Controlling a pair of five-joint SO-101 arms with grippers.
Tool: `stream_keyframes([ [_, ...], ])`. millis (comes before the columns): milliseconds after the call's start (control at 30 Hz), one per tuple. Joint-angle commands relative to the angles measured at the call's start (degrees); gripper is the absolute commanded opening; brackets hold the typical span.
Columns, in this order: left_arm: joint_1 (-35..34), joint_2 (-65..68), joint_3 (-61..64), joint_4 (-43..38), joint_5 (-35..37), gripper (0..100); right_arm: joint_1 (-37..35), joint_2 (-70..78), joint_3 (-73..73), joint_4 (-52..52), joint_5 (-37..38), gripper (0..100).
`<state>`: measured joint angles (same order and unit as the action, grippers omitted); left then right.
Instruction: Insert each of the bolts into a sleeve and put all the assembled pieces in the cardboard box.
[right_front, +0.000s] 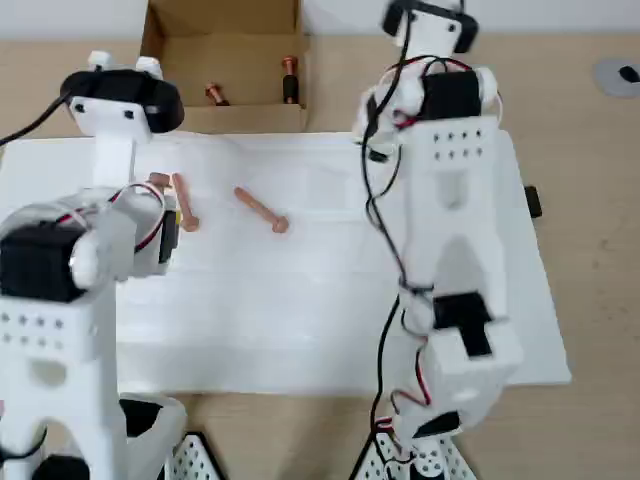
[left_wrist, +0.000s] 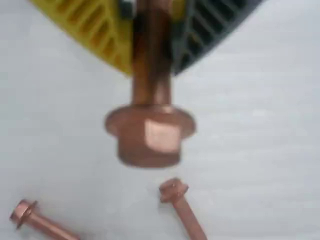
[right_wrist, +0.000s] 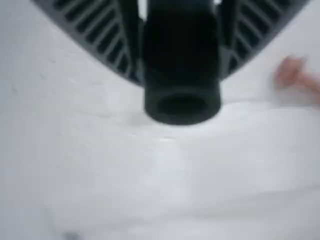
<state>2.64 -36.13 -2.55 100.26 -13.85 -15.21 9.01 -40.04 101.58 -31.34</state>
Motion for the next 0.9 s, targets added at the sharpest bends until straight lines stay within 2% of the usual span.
stream_keyframes([
  [0, -0.26, -4.79, -0.18, -1.32, 0.09, 1, -5.49, -13.93, -0.4, 0.88, 4.57, 1.0],
  [200, -0.26, -12.35, 0.79, -4.75, 0.09, 1, -12.35, -32.04, 14.9, -0.79, 12.31, 1.0],
  [400, -0.26, -20.97, 10.29, -10.64, -0.18, 1, -12.79, -53.76, 36.88, -9.14, 21.89, 1.0],
  [533, -0.35, -27.38, 18.11, -15.03, -0.18, 1, -12.79, -72.04, 59.21, -20.75, 28.48, 1.0],
  [667, -0.35, -33.27, 23.74, -22.51, 0.09, 1, -14.11, -91.3, 84.7, -37.36, 33.76, 1.0],
  [867, -0.35, -39.34, 33.76, -34.81, 0.18, 1, -24.4, -112.22, 111.43, -57.23, 33.85, 0.9],
])
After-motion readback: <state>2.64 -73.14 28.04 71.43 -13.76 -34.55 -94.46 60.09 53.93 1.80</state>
